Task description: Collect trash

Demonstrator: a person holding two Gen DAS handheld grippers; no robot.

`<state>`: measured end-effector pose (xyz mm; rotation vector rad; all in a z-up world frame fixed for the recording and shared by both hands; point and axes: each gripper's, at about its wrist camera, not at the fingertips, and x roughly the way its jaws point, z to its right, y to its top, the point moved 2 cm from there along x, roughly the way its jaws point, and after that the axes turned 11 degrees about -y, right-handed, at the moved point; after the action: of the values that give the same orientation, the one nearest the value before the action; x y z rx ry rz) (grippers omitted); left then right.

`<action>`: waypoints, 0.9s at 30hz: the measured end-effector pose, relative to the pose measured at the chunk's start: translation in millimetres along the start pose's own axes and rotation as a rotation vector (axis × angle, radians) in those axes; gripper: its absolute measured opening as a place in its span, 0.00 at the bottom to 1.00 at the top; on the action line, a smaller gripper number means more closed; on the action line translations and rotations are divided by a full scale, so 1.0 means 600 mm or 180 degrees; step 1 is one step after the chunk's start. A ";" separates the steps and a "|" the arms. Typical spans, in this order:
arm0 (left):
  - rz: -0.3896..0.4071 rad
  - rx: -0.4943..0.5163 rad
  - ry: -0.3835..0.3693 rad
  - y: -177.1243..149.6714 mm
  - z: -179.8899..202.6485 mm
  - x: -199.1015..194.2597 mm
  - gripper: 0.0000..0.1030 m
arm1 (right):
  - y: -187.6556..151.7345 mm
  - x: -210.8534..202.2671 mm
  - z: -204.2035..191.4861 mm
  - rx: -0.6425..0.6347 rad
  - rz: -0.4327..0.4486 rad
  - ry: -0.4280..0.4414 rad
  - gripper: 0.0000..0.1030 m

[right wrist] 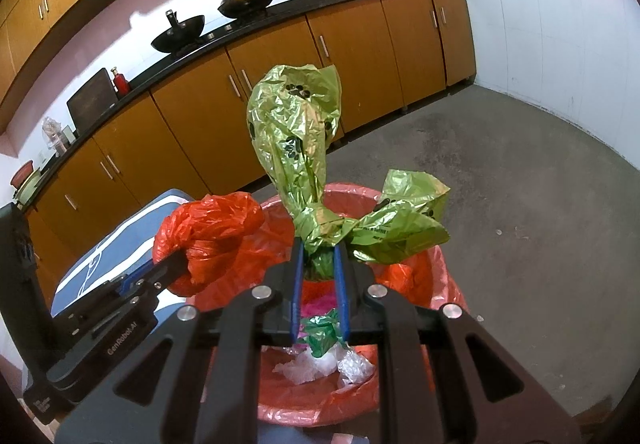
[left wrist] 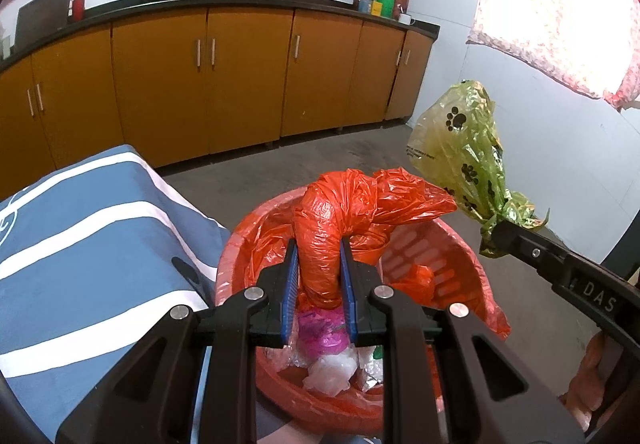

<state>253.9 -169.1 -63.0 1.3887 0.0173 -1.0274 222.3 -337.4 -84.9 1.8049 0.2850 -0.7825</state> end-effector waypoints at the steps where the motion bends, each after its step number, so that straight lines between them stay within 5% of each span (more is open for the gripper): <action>1: 0.0005 0.0005 0.0002 0.000 0.000 0.001 0.19 | -0.001 -0.001 -0.001 -0.0020 0.0033 -0.0016 0.15; 12: -0.0022 0.0025 -0.0048 -0.004 -0.002 0.012 0.20 | -0.005 0.007 -0.007 -0.0021 0.0027 0.0021 0.16; 19: -0.0007 -0.0063 -0.0077 -0.004 -0.008 0.013 0.35 | 0.000 0.009 0.005 0.0047 0.0044 0.0098 0.33; 27: 0.0045 -0.0117 0.0041 -0.002 -0.027 -0.009 0.36 | 0.002 -0.007 0.027 0.0094 0.0126 0.0054 0.38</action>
<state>259.1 -152.8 -65.2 1.3603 0.0357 -1.0016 213.8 -352.0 -84.3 1.8403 0.2492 -0.7475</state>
